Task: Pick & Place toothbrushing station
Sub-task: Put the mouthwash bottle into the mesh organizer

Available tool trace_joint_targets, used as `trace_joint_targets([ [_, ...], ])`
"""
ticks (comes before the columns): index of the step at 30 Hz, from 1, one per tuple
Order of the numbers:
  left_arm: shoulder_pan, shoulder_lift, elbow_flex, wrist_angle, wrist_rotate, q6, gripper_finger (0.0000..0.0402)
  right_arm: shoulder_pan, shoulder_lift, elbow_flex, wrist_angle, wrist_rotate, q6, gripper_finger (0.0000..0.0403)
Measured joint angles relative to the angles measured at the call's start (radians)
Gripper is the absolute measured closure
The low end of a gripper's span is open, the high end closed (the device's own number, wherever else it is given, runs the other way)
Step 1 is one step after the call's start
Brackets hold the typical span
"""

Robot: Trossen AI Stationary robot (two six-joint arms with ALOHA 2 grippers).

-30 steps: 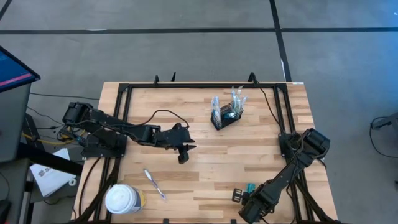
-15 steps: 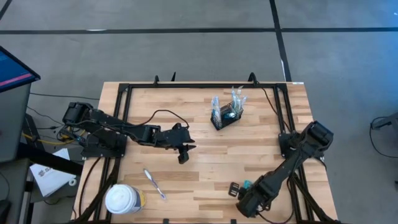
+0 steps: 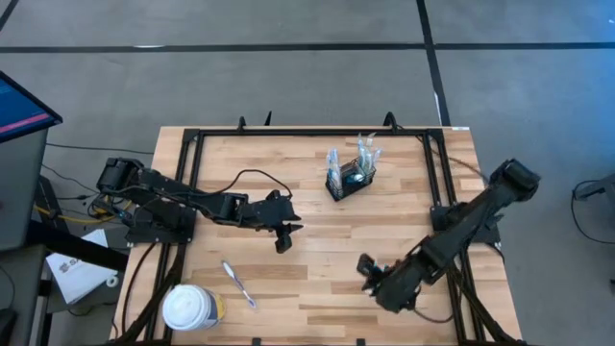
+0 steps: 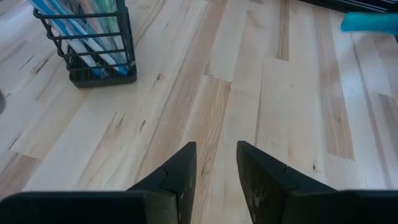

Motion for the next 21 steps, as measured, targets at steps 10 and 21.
trace_joint_targets([
  [10,0.0,0.0,0.0,0.0,-0.001,0.0,0.0293,-0.092,-0.291,-0.209,0.3,0.136,-0.052,0.0319],
  [21,0.0,0.0,0.0,0.0,-0.005,0.0,0.0293,-0.232,-0.496,-0.448,0.716,0.136,-0.156,0.0319],
])
